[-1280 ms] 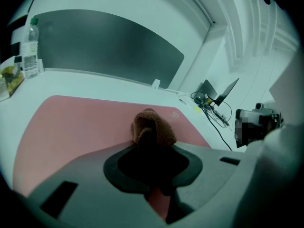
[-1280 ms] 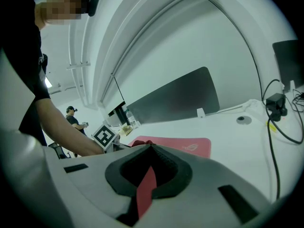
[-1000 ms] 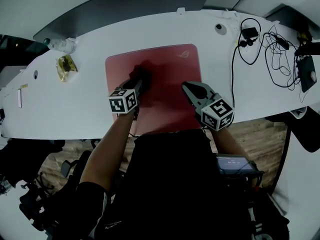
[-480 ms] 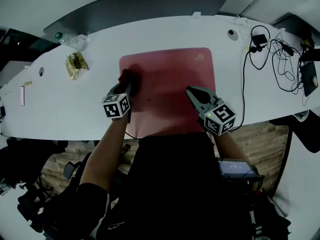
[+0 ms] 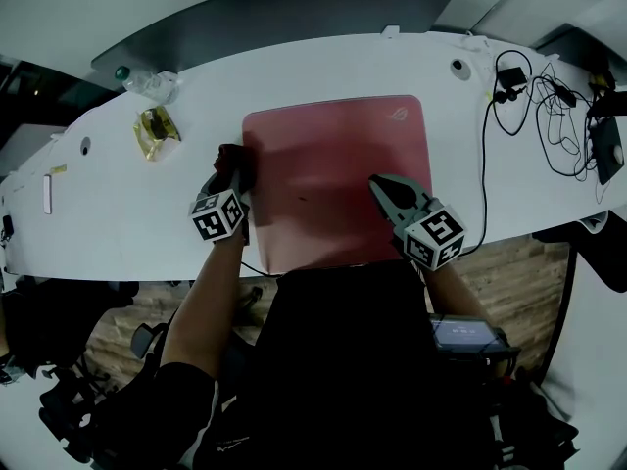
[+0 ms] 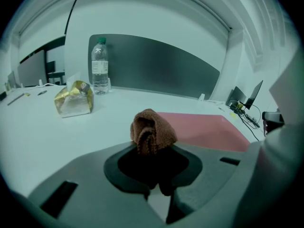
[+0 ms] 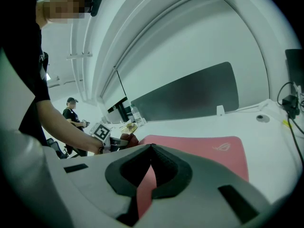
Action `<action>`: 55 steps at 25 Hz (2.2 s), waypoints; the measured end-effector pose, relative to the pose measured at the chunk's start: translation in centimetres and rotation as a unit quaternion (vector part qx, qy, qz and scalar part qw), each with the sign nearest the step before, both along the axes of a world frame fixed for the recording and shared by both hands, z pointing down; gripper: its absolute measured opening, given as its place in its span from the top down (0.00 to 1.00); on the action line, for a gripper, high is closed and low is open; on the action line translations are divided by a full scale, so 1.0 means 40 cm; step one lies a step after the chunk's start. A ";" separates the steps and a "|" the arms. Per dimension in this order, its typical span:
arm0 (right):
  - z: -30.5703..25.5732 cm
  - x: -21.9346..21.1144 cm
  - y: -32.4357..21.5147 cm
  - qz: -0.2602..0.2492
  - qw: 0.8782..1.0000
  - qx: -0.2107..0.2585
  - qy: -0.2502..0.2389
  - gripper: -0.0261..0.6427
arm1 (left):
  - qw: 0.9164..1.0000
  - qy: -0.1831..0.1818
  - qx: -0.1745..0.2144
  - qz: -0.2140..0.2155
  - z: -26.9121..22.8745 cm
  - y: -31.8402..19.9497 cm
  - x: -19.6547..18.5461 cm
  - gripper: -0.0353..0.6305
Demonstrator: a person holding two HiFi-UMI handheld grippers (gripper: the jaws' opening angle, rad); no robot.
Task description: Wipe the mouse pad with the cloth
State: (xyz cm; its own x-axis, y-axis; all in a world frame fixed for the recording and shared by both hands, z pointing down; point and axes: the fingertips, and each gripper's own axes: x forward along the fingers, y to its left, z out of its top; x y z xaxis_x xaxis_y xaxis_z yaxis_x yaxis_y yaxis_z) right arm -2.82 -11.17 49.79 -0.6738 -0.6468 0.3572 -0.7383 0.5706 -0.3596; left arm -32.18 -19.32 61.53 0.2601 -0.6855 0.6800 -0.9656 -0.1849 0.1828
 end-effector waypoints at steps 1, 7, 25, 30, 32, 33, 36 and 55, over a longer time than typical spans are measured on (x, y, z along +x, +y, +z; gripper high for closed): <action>0.001 0.002 0.002 0.001 1.000 0.000 0.000 0.93 | 1.000 -0.003 0.002 -0.011 -0.002 0.000 -0.015 0.82; 0.000 0.018 0.015 0.011 1.000 0.000 0.005 0.93 | 0.998 -0.022 0.025 -0.050 -0.028 -0.010 -0.093 0.82; 0.006 0.070 0.052 0.032 0.999 -0.004 0.006 0.93 | 0.993 -0.092 0.001 0.078 0.007 -0.052 0.140 0.82; 0.011 0.095 0.041 0.026 1.000 -0.002 -0.001 0.93 | 0.988 -0.111 0.004 0.104 0.001 -0.060 0.195 0.82; 0.012 0.125 0.047 0.023 1.000 -0.004 -0.002 0.93 | 0.988 -0.115 0.003 0.108 0.003 -0.057 0.238 0.82; 0.013 0.142 0.050 0.022 1.000 -0.006 -0.003 0.93 | 0.987 -0.116 0.002 0.108 0.004 -0.056 0.258 0.82; 0.016 0.184 0.051 0.019 1.000 -0.007 -0.004 0.93 | 0.986 -0.120 -0.002 0.112 0.004 -0.055 0.309 0.82; 0.035 0.418 0.022 -0.003 1.000 -0.015 -0.022 0.93 | 0.985 -0.116 -0.009 0.131 0.003 -0.055 0.654 0.82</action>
State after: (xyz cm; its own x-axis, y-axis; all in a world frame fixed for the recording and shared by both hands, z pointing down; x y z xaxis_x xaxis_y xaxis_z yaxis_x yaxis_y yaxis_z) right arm 13.88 -10.27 51.20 -0.6930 -0.6326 0.3459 -0.7181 0.5629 -0.4093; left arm -6.01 -21.52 61.65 0.2628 -0.6035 0.7528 -0.9017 -0.4313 -0.0311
